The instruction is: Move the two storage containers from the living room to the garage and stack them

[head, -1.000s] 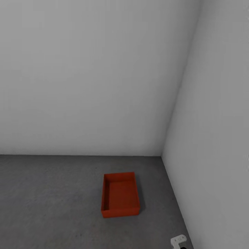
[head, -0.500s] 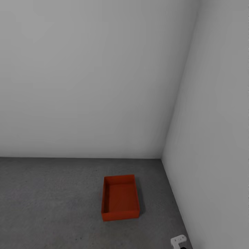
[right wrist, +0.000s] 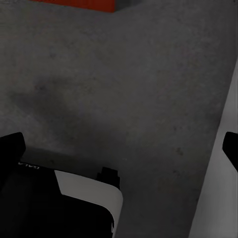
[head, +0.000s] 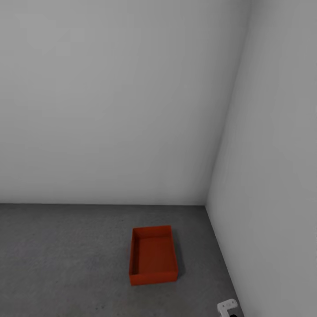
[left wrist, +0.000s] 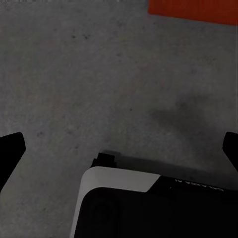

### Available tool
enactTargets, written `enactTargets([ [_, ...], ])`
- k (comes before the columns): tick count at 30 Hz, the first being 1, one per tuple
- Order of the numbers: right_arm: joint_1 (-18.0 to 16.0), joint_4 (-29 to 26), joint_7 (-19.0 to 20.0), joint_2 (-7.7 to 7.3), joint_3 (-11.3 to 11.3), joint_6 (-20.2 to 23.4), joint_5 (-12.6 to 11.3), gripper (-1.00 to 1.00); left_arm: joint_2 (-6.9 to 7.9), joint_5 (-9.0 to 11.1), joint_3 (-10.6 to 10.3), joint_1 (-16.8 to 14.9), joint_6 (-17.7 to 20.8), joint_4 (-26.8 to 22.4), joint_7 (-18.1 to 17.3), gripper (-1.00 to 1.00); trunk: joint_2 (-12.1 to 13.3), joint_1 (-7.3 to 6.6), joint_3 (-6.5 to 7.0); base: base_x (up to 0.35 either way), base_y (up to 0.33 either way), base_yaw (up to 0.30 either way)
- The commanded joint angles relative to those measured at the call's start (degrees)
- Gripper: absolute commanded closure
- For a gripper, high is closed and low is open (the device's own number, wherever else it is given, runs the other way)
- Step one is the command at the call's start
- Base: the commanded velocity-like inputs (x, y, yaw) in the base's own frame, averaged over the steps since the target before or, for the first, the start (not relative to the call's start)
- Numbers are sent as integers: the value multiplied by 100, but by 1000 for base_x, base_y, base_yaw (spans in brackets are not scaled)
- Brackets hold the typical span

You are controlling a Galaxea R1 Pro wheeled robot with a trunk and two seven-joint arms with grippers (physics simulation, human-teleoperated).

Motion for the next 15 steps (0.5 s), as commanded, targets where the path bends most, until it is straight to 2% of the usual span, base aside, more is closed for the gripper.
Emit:
enactTargets([
  [1, -12, 25, 7, -1, 38, -44, 11, -100, -1, 25, 4, -5, -18, 6, 3, -100, -11, 3, -2, 0, 0, 0],
  [15, -12, 25, 7, -1, 38, -44, 13, -100, -1, 25, 4, -5, -18, 6, 3, -100, -11, 3, 73, 0, 0, 0],
])
